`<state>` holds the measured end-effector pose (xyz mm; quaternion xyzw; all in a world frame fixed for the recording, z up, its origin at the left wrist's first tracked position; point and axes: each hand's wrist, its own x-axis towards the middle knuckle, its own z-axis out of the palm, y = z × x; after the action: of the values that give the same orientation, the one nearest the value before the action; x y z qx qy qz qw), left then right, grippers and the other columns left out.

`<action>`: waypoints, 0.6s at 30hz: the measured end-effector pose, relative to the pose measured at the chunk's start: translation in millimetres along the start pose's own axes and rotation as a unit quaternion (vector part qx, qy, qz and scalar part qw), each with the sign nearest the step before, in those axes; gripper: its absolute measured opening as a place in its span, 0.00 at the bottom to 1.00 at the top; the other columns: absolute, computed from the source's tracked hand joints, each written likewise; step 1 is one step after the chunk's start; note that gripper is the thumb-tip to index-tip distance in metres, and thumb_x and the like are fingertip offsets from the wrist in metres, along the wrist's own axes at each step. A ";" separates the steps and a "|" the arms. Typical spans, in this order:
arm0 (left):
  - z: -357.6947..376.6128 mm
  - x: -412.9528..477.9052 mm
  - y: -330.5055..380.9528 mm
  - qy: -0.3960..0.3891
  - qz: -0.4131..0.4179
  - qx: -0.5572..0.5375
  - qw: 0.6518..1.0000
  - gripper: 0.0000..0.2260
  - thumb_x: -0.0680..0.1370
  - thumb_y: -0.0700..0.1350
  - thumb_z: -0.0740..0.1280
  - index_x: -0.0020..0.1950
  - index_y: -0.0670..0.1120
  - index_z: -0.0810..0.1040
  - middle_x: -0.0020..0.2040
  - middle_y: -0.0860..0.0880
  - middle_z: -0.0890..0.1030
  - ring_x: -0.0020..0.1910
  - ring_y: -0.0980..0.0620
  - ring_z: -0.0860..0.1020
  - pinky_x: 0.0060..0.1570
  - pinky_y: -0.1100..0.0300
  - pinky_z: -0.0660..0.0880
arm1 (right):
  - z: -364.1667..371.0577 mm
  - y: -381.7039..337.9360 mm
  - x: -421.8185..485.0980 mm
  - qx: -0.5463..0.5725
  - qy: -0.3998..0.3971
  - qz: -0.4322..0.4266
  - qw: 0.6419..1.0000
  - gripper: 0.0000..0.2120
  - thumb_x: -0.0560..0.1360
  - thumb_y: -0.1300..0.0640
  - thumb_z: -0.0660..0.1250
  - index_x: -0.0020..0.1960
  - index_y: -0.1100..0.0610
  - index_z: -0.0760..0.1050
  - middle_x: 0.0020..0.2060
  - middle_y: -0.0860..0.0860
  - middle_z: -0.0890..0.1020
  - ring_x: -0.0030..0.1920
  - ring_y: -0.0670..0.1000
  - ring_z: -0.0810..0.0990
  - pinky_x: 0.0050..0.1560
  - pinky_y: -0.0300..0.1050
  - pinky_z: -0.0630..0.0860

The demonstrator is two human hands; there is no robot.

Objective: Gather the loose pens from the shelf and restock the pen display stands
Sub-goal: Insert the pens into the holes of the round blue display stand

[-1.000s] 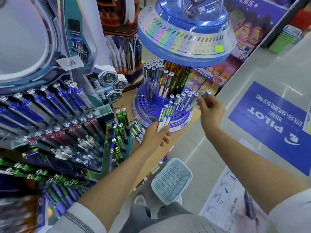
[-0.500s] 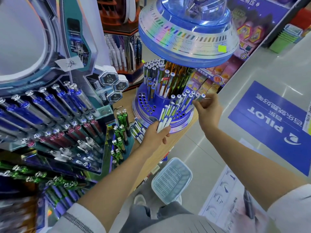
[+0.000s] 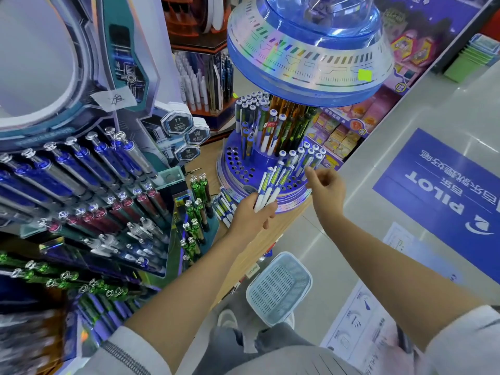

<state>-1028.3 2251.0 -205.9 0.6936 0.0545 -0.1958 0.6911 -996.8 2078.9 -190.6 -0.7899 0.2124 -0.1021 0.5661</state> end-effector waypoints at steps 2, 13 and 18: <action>3.0 0.2 1.1 -0.005 0.003 0.006 1.000 0.06 0.79 0.42 0.66 0.53 0.41 0.77 0.37 0.47 0.78 0.28 0.54 0.72 0.26 0.70 0.67 | 1.5 -2.1 -11.3 0.006 -0.144 0.011 0.989 0.09 0.76 0.50 0.69 0.43 0.56 0.78 0.38 0.55 0.82 0.39 0.49 0.80 0.42 0.43 0.77; 3.1 2.8 2.2 0.016 -0.021 -0.013 1.000 0.08 0.81 0.47 0.63 0.54 0.46 0.79 0.43 0.47 0.81 0.31 0.55 0.72 0.27 0.70 0.67 | -17.2 -17.4 -1.1 0.042 0.008 -0.065 0.997 0.08 0.77 0.56 0.69 0.40 0.55 0.74 0.37 0.55 0.83 0.40 0.50 0.84 0.43 0.48 0.80; 5.1 2.8 6.1 0.002 -0.030 -0.039 0.999 0.07 0.81 0.46 0.62 0.53 0.46 0.79 0.43 0.46 0.80 0.30 0.55 0.71 0.24 0.72 0.66 | -9.0 -12.6 -0.3 -0.024 0.050 -0.071 0.996 0.05 0.74 0.55 0.72 0.42 0.54 0.78 0.38 0.52 0.84 0.39 0.50 0.83 0.44 0.52 0.81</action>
<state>-1024.6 2245.2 -201.0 0.6646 0.0842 -0.2134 0.7111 -997.8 2074.8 -175.7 -0.8103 0.1867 -0.1762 0.5267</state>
